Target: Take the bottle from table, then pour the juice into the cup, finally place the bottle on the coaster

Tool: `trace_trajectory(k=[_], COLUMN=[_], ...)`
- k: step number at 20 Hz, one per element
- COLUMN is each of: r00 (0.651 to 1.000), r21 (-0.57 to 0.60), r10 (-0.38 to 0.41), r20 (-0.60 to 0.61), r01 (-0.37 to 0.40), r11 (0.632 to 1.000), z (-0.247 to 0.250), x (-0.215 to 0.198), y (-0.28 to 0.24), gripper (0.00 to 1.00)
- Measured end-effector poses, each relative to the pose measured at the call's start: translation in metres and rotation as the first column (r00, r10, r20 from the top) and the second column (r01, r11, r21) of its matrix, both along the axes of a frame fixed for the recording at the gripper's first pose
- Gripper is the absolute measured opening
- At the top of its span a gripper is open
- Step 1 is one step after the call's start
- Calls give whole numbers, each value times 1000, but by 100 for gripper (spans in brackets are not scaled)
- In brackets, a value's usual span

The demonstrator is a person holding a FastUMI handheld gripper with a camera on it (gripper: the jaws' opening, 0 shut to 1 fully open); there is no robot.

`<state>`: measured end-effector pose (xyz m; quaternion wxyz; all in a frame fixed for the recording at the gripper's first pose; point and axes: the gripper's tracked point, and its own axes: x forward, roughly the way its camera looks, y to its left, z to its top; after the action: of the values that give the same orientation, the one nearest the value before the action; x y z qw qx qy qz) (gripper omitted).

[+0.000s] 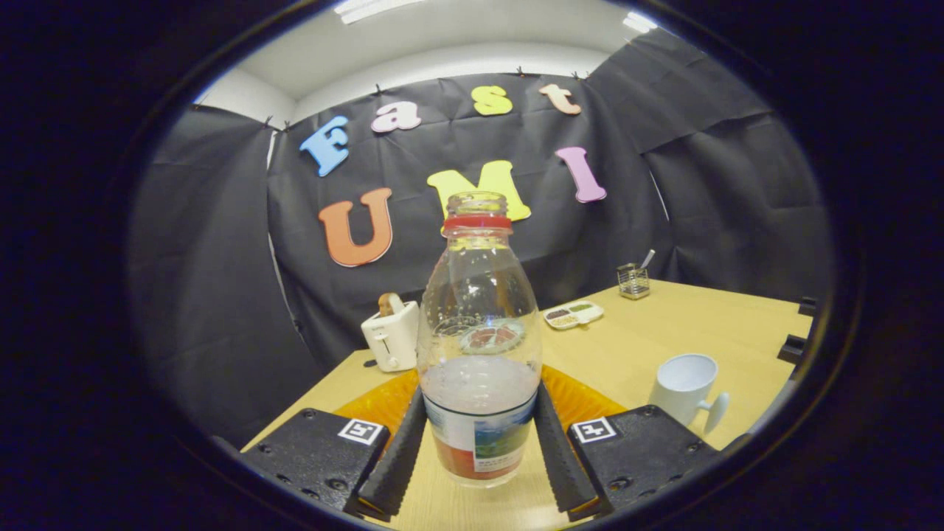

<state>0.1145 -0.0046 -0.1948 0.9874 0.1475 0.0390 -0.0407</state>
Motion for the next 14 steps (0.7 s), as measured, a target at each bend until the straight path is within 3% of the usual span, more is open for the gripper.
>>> trace_trajectory(k=[9, 14], r00=[1000, 999], r21=[256, 402], r10=[19, 26], r20=[15, 44], r01=[-22, -41], r11=[966, 915], z=[17, 28], x=[4, 7], y=[-18, -25], gripper=[77, 77])
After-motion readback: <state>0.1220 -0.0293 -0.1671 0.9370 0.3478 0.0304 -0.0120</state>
